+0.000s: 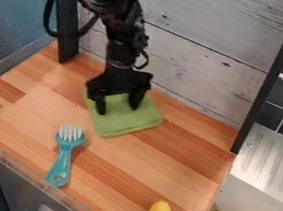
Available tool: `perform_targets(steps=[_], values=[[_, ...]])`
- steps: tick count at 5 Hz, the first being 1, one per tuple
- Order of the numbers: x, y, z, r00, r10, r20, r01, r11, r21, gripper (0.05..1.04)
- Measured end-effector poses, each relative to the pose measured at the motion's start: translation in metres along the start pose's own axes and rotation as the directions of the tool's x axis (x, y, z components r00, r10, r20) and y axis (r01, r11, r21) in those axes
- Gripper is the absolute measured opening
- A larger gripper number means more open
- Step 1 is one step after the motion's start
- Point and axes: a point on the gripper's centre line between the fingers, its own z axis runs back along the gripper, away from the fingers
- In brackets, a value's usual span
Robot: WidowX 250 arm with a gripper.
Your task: Moved the green napkin to the right side of the table
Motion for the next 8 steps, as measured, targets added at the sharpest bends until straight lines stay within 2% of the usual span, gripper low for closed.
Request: perform_targets(steps=[2,4,5,6,7,8], values=[[-0.044,-0.031,0.003,0.987,-0.158,-0.040,0.157,0.987,-0.039,0.999],[-0.095,-0.047,0.009,0.946,-0.313,-0.083,0.306,0.948,-0.084,0.999],[-0.114,-0.052,0.012,0.922,-0.376,-0.091,0.368,0.925,-0.092,0.999],[-0.114,-0.049,0.016,0.923,-0.376,-0.084,0.369,0.925,-0.092,0.999],[-0.100,-0.040,0.024,0.946,-0.321,-0.052,0.317,0.945,-0.082,0.999],[-0.089,-0.038,0.039,0.957,-0.290,-0.019,0.287,0.952,-0.105,0.999]])
